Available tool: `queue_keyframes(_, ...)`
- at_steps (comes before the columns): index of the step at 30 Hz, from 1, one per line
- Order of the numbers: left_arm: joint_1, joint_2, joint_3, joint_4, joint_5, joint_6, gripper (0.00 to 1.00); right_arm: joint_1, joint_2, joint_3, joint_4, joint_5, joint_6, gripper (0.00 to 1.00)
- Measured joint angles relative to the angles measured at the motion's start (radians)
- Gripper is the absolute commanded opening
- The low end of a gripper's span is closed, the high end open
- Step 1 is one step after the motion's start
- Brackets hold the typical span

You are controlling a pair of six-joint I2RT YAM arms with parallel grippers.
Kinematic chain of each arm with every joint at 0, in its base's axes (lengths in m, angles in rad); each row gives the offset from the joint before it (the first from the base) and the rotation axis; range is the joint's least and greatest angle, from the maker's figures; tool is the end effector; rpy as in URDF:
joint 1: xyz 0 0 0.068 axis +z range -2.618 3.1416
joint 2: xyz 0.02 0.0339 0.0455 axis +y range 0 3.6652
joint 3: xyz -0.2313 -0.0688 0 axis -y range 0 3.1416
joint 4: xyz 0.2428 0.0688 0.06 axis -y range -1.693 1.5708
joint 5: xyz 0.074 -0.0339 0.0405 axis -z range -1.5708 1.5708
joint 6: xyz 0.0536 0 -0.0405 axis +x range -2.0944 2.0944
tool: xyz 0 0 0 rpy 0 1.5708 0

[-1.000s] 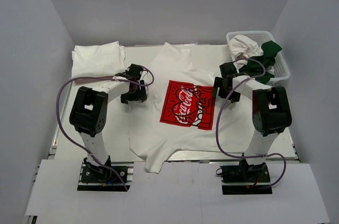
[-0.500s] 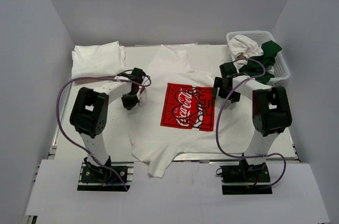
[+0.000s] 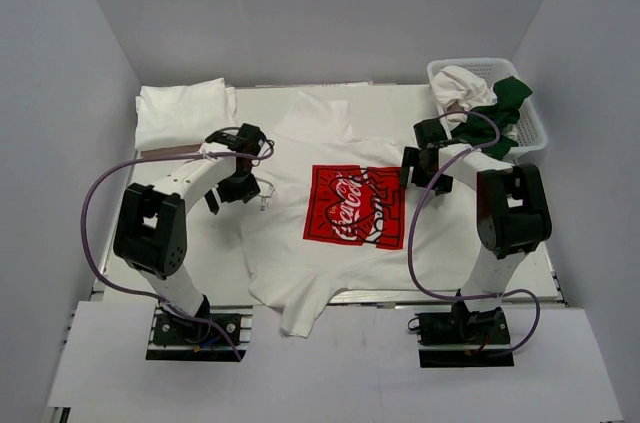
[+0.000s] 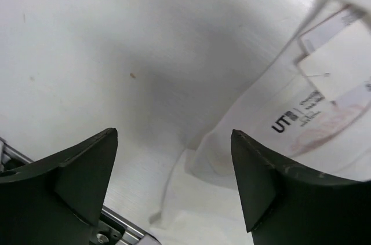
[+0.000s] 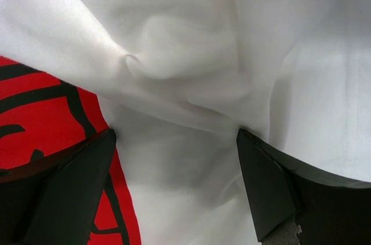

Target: Fold and stack the t-shirts

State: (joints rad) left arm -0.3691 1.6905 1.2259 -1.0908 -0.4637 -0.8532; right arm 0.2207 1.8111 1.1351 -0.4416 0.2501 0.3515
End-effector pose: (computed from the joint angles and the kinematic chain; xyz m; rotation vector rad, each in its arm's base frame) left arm 0.2823 -0.0835 0.1661 -0.6797 2.7317 0.5319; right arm 0.3514 0.0652 0.1198 0.2484 2.6243 -0.1463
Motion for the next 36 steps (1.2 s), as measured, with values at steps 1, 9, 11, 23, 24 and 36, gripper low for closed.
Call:
queue_keyframes(1,0.001,0.000,0.017,0.003,0.001,0.008,0.90,0.000,-0.001,0.000,0.000,-0.002,-0.005,0.90)
queue_keyframes(9,-0.003,0.032,0.242,0.219,0.102,0.214,1.00,0.013,-0.042,0.002,-0.025,-0.029,-0.058,0.90)
queue_keyframes(11,-0.008,0.057,0.267,0.306,0.185,0.269,1.00,0.023,-0.084,0.002,-0.024,-0.034,-0.071,0.90)
queue_keyframes(23,-0.047,0.494,0.476,0.435,0.428,0.417,1.00,0.042,-0.077,0.067,0.038,-0.078,-0.110,0.90)
queue_keyframes(24,-0.047,0.512,0.509,0.416,0.426,0.419,1.00,0.044,-0.050,0.084,0.047,-0.080,-0.115,0.90)
queue_keyframes(36,0.051,0.716,0.830,0.321,0.273,0.448,1.00,0.084,0.230,0.307,0.063,-0.135,-0.155,0.90)
